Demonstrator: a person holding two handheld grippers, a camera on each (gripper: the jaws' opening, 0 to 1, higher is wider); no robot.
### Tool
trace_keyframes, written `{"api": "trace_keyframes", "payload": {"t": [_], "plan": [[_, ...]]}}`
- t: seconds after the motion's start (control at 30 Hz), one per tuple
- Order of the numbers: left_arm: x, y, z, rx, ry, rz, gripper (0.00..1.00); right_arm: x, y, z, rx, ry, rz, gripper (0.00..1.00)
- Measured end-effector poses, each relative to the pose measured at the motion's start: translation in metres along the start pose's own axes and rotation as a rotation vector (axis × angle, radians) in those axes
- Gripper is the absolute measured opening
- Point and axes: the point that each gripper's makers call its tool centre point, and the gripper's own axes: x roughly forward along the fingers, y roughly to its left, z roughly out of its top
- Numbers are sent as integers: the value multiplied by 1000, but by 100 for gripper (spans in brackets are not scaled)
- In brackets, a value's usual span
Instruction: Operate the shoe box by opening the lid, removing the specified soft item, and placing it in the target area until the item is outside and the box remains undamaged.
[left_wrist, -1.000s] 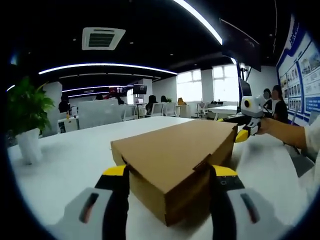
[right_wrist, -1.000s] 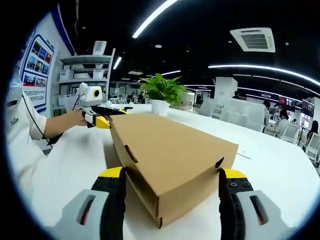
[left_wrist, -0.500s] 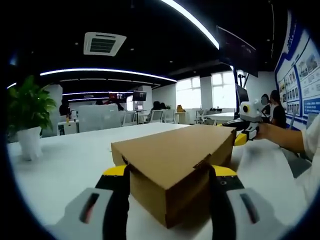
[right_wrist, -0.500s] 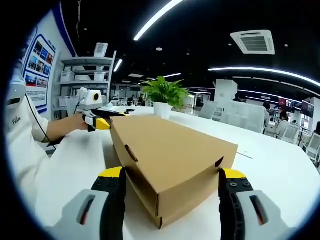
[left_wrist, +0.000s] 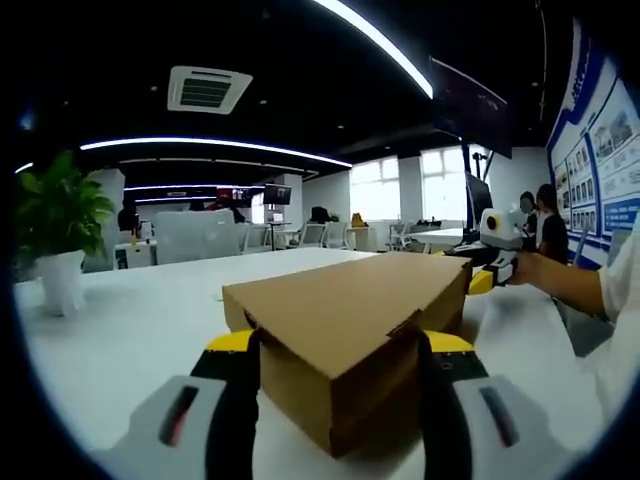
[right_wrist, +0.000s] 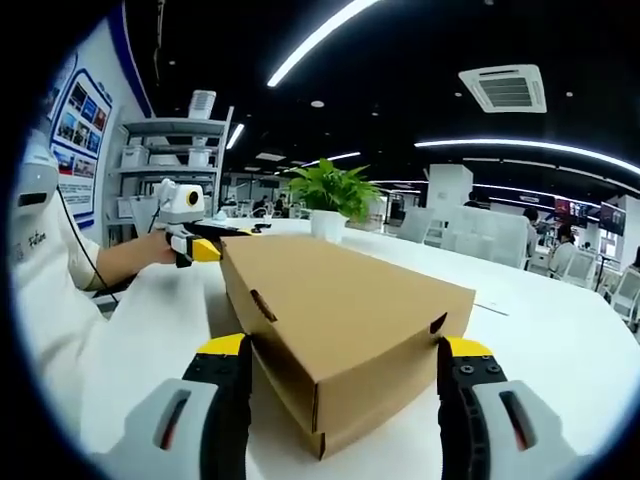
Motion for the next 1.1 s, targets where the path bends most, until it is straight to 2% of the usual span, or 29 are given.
{"api": "trace_keyframes", "payload": {"t": [0.23, 0.37, 0.57, 0.87, 1.1], "plan": [[-4, -7, -1, -4, 2, 6, 65, -4, 3, -2, 9, -27, -12, 75], [-7, -8, -1, -11, 0, 1, 65, -5, 8, -1, 9, -13, -13, 75], [-11, -6, -2, -48, -37, -15, 64, -8, 13, -1, 10, -9, -13, 75], [-12, -8, -5, -7, -16, -14, 65, -8, 14, -2, 14, -18, -24, 77], [-13, -7, -6, -2, -30, -27, 65, -7, 15, -3, 1, -11, -44, 79]]}}
